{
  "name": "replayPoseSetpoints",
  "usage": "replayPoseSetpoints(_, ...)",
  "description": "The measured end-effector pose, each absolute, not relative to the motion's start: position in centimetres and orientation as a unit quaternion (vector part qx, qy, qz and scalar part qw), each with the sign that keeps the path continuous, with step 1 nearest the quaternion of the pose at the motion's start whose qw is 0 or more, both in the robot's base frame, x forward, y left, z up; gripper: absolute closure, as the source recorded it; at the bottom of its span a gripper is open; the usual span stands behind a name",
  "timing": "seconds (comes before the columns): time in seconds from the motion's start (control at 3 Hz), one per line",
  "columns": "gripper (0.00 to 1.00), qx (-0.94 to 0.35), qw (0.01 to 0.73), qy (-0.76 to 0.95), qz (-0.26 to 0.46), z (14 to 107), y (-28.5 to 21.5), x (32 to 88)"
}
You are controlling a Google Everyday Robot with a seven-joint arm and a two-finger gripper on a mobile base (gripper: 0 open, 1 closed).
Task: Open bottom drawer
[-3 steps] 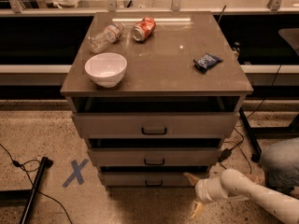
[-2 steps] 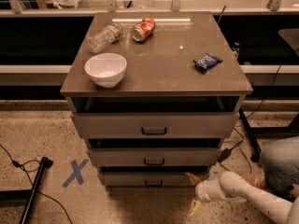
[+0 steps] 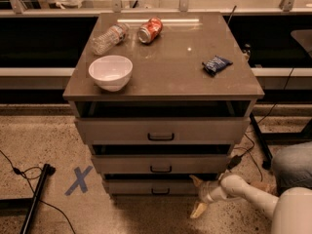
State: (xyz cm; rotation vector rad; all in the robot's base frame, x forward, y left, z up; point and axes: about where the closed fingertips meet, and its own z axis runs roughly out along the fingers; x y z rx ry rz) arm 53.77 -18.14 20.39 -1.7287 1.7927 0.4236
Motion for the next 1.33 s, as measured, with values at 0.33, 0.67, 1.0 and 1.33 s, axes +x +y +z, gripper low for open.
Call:
replayPoseSetpoints(0.33,0.06,-0.648,0.297,0.684,0.156,18.8,-18.5,56.2)
replayPoseSetpoints(0.67,0.28,-0.647,0.295,0.686,0.156,18.5,-18.7,56.7)
replayPoseSetpoints(1.0,0.39,-0.657,0.28,0.682,0.158,19.0,-18.9,55.2)
replayPoseSetpoints(1.33,0.39,-0.668,0.263,0.673,0.177,19.1,-18.6,52.4)
